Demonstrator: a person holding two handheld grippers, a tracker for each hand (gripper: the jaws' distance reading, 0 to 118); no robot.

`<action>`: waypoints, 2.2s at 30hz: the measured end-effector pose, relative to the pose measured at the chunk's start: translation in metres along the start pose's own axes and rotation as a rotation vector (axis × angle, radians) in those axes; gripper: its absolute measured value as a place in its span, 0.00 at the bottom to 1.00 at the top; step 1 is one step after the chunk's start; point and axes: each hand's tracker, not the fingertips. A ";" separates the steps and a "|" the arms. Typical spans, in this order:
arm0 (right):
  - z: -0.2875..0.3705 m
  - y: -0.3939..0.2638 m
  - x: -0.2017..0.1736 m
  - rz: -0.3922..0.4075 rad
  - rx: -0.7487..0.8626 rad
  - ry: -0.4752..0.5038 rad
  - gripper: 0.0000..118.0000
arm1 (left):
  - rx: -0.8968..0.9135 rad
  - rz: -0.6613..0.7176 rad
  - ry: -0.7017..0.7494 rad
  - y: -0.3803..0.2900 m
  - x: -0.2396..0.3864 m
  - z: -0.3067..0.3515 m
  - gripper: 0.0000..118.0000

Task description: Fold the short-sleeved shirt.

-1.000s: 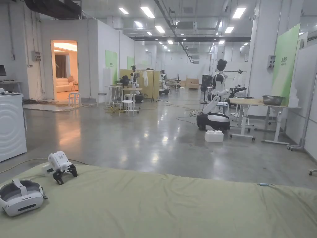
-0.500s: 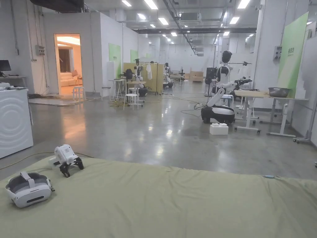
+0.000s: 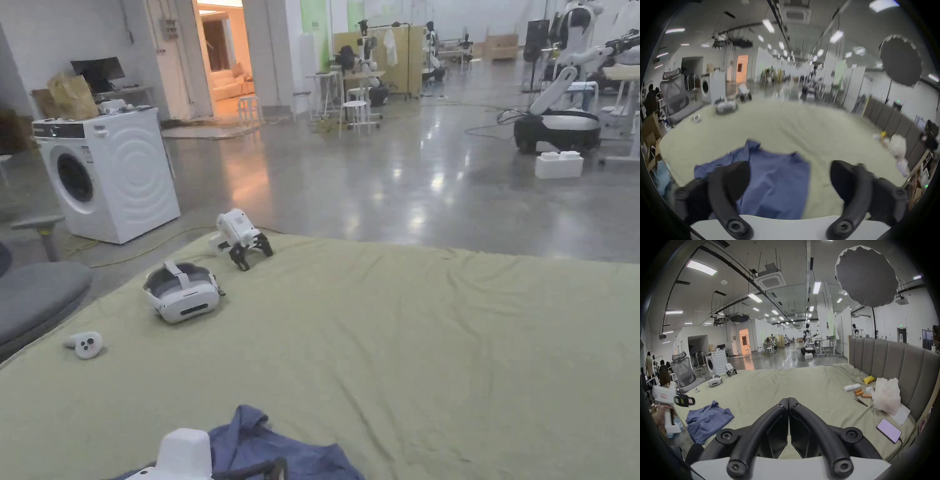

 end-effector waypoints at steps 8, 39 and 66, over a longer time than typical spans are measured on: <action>-0.018 -0.018 0.008 -0.001 -0.127 -0.036 0.00 | -0.381 0.051 0.116 -0.043 -0.048 -0.153 0.69; 0.088 -0.046 0.099 -0.232 -0.094 -0.228 0.00 | -0.200 -0.348 -0.710 0.000 0.365 -0.129 0.00; 0.077 0.012 0.024 -0.054 0.095 -0.004 0.00 | 0.595 -0.135 -0.018 0.017 0.162 0.205 0.40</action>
